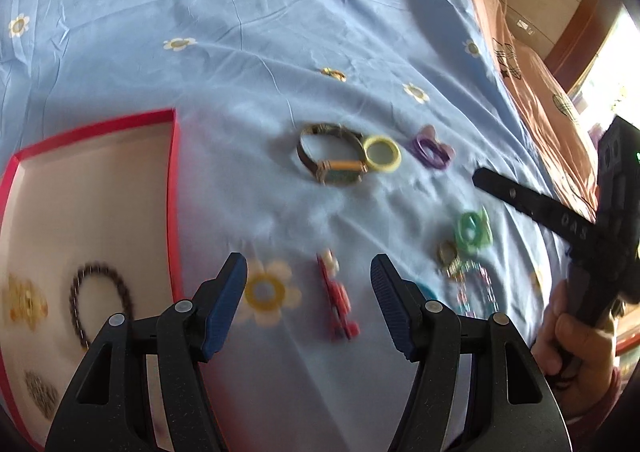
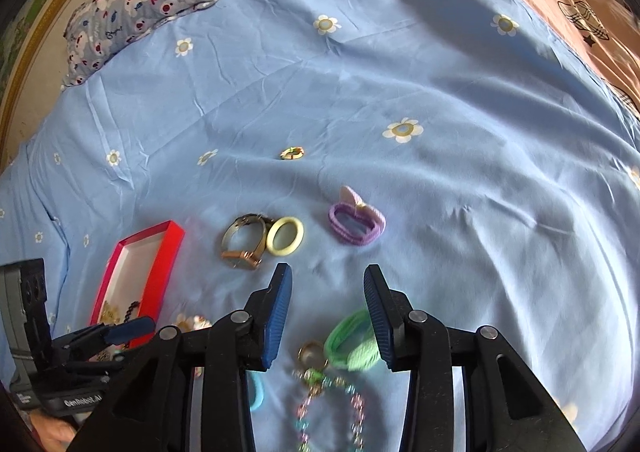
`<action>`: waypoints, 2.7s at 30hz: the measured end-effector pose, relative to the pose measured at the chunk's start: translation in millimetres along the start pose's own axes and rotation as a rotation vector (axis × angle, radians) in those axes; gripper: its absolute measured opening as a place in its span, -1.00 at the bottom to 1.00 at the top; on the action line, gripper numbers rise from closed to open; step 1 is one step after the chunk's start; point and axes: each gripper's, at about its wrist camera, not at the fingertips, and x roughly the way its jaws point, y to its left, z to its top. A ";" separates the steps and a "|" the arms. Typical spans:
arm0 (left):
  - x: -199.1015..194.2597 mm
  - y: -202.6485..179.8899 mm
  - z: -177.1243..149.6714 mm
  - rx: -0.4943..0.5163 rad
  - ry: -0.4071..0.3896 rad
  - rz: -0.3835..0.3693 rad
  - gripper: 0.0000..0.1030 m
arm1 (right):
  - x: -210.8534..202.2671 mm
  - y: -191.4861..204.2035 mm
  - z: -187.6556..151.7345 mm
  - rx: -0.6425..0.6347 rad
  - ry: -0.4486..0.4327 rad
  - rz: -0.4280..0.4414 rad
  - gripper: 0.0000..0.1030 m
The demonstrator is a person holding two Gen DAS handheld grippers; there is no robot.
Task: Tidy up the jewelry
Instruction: 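Grasp the gold watch with the left tool while the right tool grasps the purple hair tie, then carry the watch and purple hair tie into the red box and release both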
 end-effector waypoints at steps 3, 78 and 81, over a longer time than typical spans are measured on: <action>10.5 0.9 19.9 -0.005 0.008 -0.010 0.24 | 7.2 -2.3 7.3 0.008 0.007 -0.007 -0.24; -50.5 187.8 2.4 -0.198 -0.069 0.244 -0.96 | 82.3 221.5 -29.9 -0.327 0.189 0.276 -0.84; -41.6 197.1 2.3 -0.207 -0.047 0.258 -0.95 | 94.6 232.6 -32.4 -0.355 0.210 0.268 -0.84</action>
